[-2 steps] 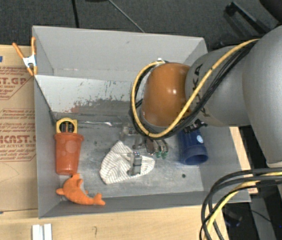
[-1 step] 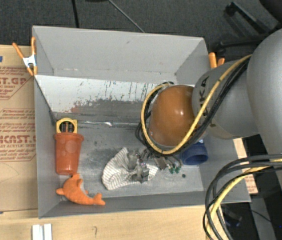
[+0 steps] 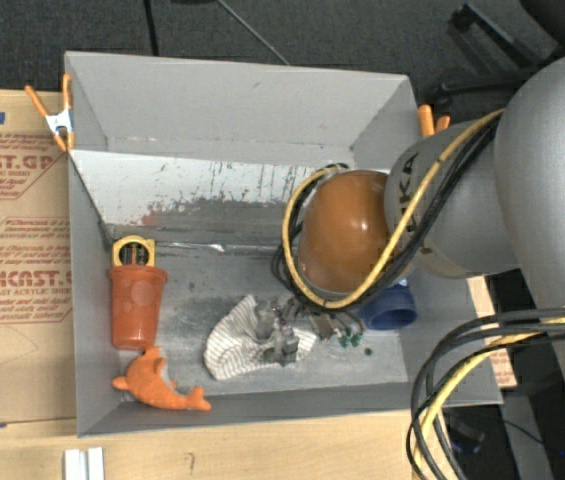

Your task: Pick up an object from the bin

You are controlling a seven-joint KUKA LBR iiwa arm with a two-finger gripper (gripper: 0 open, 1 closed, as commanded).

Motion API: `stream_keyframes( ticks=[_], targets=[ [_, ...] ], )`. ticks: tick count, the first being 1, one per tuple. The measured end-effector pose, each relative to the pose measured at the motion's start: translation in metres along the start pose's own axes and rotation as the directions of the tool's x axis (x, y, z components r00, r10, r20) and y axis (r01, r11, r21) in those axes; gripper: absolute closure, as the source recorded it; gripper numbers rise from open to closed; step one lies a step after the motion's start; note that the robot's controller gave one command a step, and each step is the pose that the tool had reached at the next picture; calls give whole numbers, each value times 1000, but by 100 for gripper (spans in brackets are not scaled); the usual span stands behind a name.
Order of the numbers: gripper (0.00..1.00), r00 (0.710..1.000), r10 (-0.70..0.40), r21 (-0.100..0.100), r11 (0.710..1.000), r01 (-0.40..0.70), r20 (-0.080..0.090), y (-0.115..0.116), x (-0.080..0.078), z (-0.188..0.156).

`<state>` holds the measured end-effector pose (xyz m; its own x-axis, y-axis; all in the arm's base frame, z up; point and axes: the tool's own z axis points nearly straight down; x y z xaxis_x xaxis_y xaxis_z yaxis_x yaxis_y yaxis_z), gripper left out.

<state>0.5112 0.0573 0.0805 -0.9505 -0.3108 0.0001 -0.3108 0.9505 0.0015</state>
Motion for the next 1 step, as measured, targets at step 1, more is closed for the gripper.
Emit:
stream_keyframes(
  ticks=[1],
  targets=[
    [100,1000,12,1,1000,-12,6,7,14,8]
  ],
)
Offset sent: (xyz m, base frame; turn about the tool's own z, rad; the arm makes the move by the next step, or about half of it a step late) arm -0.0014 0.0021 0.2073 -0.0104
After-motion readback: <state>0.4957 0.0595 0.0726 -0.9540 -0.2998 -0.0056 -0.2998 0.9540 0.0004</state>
